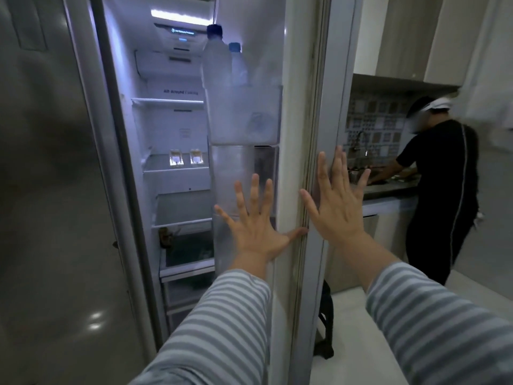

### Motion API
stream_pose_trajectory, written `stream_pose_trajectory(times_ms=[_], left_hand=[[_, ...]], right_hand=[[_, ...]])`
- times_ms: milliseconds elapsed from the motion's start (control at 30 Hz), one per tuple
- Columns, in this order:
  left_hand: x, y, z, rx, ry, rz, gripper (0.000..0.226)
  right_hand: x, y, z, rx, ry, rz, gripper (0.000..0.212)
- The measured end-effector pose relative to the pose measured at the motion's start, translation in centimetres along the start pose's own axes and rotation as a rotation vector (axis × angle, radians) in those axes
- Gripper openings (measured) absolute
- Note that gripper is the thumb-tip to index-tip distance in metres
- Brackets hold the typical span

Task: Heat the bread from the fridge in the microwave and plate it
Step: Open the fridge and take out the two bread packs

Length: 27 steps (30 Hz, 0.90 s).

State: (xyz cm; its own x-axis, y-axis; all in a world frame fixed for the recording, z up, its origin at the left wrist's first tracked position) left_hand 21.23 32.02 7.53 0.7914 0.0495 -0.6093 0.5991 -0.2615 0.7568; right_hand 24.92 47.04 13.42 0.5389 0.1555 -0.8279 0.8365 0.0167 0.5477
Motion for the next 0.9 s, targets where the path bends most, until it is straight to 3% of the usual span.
stream_pose_trajectory(times_ms=[200,300,433,667,900], left_hand=[[0.4,-0.3,-1.4,0.004,-0.012,-0.046,0.123],[0.7,0.6,-0.1,-0.029,-0.033,-0.090,0.113],[0.6,2.5,6.0,-0.117,0.050,-0.130,0.097],[-1.1,5.2,18.9,-0.255,0.185,-0.168,0.090],[-5.8,3.0,27.9,-0.252,0.193,-0.074,0.086]], right_hand=[[0.2,-0.1,-1.7,0.093,-0.011,0.040,0.073],[0.3,1.0,0.3,0.117,-0.008,-0.025,0.064],[-0.8,0.8,7.4,0.033,0.167,-0.075,0.062],[-3.1,-3.1,19.5,-0.128,0.420,-0.002,0.061],[-6.2,-12.6,27.6,-0.239,0.383,0.162,0.062]])
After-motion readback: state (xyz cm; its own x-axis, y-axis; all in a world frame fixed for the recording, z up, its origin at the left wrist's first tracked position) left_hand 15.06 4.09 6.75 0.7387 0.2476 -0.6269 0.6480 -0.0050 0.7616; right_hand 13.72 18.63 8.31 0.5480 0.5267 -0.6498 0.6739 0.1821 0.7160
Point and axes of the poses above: each hand's wrist, its own x-axis away from the middle knuckle, its own y-axis out of the back of the hand, z = x × y, the point moved 8 cm from there along -x, towards the middle knuckle, and after that the axes turned 7 degrees about y, right-handed, at the moved point
